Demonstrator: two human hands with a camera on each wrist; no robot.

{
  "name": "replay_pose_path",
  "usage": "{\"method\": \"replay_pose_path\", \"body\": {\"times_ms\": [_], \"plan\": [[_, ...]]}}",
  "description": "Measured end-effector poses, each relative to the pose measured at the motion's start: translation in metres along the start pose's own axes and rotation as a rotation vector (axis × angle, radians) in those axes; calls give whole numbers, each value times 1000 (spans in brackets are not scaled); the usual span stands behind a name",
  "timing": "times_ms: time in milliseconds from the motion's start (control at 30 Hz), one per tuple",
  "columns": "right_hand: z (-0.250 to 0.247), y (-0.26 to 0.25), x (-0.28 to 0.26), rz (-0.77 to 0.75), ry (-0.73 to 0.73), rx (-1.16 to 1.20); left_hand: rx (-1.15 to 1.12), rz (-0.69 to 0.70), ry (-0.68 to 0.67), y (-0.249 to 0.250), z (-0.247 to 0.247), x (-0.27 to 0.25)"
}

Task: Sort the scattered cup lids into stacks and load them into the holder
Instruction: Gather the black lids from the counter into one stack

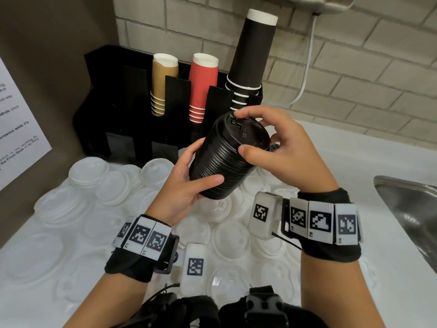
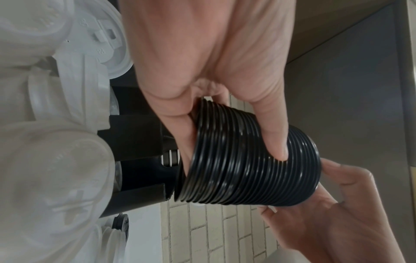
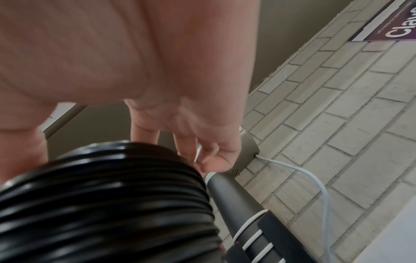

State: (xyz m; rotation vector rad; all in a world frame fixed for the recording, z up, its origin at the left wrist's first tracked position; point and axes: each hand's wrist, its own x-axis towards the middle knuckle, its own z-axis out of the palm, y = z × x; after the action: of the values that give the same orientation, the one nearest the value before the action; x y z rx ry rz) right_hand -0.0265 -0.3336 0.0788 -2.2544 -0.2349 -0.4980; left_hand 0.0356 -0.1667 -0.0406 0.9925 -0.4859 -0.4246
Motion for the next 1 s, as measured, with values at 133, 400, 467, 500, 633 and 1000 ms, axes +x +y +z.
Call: {"method": "replay_pose_path", "body": {"times_ms": [133, 400, 467, 500, 633, 1000], "plan": [[3, 3, 0, 8, -45, 31, 10, -2, 18, 0, -2, 0], [-26, 35, 20, 150, 216, 334, -51, -12, 73, -4, -6, 0], [-36, 67, 40, 343, 379, 422, -76, -5, 102, -2, -9, 0], [-40, 85, 49, 453, 410, 400, -81, 2, 108, -1, -10, 0], [-40, 163, 77, 793, 28, -25, -82, 33, 115, 2, -16, 4], [-7, 248, 104, 875, -487, -768, -45, 59, 158, 9, -28, 12]]}}
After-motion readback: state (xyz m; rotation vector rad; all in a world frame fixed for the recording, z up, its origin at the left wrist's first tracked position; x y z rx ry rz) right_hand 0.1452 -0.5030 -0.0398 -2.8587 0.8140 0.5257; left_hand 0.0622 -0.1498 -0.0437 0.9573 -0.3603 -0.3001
